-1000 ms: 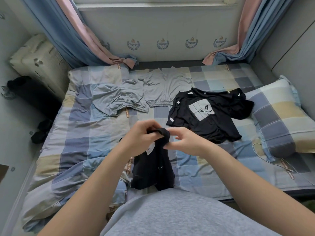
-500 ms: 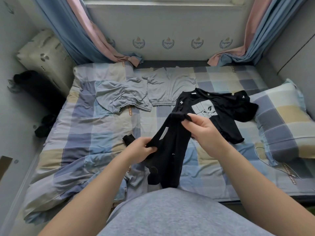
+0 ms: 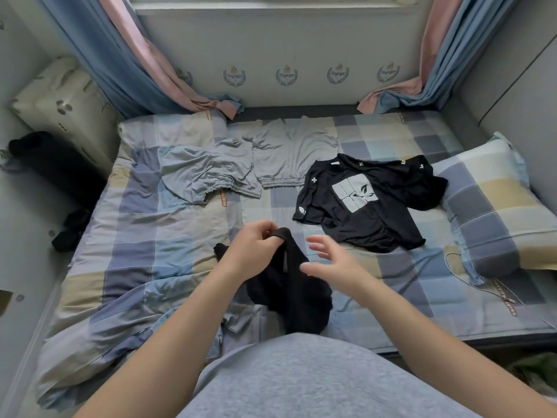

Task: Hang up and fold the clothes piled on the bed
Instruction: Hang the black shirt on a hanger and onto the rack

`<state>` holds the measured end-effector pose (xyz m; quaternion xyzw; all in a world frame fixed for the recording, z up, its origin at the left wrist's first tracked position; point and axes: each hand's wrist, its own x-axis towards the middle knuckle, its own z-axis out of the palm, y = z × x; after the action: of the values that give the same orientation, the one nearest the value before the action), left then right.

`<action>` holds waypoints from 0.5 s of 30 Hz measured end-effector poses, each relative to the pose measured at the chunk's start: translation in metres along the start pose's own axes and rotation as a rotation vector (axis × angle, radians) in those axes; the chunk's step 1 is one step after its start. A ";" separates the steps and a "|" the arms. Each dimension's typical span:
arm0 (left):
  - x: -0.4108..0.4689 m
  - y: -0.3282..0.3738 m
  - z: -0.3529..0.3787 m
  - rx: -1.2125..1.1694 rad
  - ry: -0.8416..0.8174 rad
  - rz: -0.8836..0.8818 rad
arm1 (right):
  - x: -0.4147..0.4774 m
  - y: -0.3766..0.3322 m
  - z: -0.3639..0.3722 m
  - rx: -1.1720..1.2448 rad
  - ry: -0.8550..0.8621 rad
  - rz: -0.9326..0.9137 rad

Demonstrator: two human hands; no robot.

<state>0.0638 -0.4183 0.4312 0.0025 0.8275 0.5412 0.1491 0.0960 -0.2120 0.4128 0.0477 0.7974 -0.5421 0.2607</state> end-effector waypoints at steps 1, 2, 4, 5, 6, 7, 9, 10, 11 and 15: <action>-0.001 0.007 0.000 0.060 -0.023 0.036 | 0.001 -0.002 0.012 -0.037 -0.056 -0.065; -0.003 0.013 0.000 0.117 -0.036 0.069 | 0.003 -0.004 0.023 -0.057 -0.077 -0.109; -0.005 0.021 -0.002 0.190 -0.026 0.109 | 0.010 -0.007 0.039 -0.088 0.009 -0.138; -0.005 0.023 -0.004 0.209 -0.009 0.118 | 0.014 -0.008 0.042 -0.122 0.083 -0.150; -0.006 0.024 -0.007 0.218 0.013 0.124 | 0.019 -0.008 0.042 -0.176 0.154 -0.158; -0.007 0.024 -0.010 0.223 0.039 0.125 | 0.023 -0.006 0.040 -0.247 0.209 -0.155; -0.009 0.019 -0.015 0.242 0.113 0.130 | 0.031 0.003 0.033 -0.400 0.290 -0.097; -0.009 0.016 -0.018 0.260 0.157 0.134 | 0.035 0.009 0.028 -0.458 0.320 -0.038; -0.008 0.012 -0.022 0.286 0.200 0.132 | 0.037 0.016 0.023 -0.502 0.347 0.030; 0.003 -0.025 -0.057 0.374 0.340 -0.039 | 0.032 0.045 -0.006 -0.653 0.418 0.166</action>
<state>0.0502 -0.4793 0.4290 -0.0771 0.9264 0.3682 0.0152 0.0828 -0.1945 0.3616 0.1359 0.9572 -0.2155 0.1372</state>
